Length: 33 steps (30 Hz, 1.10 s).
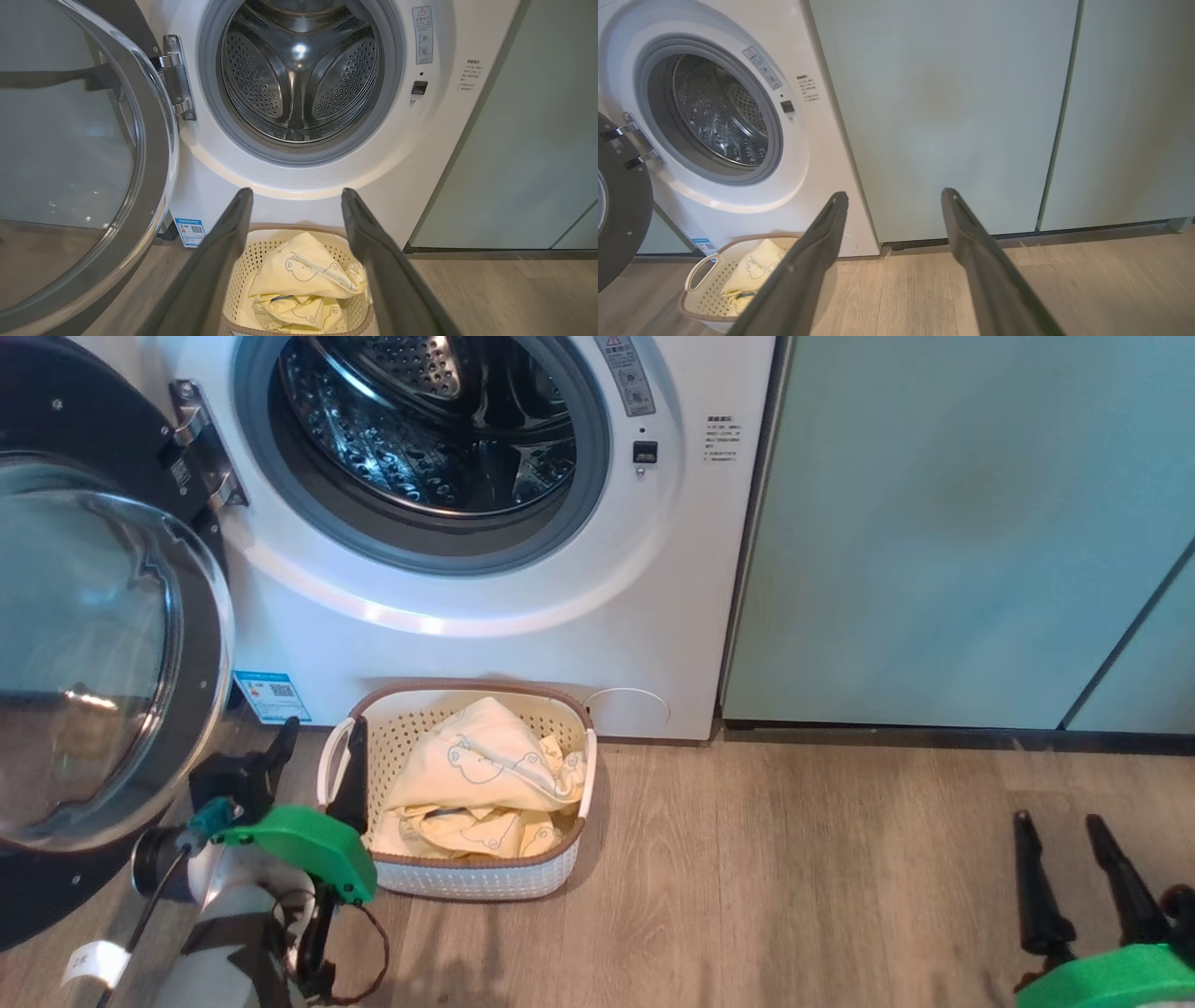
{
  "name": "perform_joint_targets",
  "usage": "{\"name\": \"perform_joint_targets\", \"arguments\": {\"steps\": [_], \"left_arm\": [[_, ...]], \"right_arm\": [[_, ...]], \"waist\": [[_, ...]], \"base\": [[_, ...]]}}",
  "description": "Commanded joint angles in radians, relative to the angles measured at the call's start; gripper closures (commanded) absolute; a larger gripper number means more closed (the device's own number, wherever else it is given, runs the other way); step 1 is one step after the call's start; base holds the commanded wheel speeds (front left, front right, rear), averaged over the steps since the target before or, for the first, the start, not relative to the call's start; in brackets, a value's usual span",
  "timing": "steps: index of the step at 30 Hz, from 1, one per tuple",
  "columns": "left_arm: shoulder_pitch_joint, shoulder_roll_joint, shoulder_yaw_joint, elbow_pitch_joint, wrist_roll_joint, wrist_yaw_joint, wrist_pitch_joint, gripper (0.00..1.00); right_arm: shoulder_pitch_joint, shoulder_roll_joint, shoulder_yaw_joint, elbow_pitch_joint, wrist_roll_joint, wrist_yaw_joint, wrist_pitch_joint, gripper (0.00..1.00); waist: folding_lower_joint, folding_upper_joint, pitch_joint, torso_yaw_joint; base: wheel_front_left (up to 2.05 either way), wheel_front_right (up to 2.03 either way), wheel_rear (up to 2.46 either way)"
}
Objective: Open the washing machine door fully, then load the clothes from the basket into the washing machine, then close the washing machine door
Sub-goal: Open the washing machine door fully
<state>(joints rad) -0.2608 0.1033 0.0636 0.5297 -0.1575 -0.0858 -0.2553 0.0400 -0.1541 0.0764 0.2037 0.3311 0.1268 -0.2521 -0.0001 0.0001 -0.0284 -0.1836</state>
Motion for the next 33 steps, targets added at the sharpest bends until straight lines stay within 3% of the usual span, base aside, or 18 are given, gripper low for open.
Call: {"name": "perform_joint_targets", "arguments": {"steps": [1, 33], "left_arm": [[-0.029, 0.026, 0.038, -0.034, -0.003, -0.004, -0.006, 0.0], [-0.025, 0.015, 0.026, -0.024, 0.008, -0.023, -0.006, 0.0]], "right_arm": [[-0.016, -0.016, 0.01, -0.038, -0.01, 0.004, -0.01, 0.0], [-0.004, -0.011, 0.01, -0.013, 0.004, 0.004, -0.01, 0.0]], "waist": [[0.0001, -0.0001, -0.001, -0.003], [0.0001, -0.0001, -0.012, 0.0]], "base": [[0.0, 0.0, 0.0], [0.0, 0.0, 0.0]]}}
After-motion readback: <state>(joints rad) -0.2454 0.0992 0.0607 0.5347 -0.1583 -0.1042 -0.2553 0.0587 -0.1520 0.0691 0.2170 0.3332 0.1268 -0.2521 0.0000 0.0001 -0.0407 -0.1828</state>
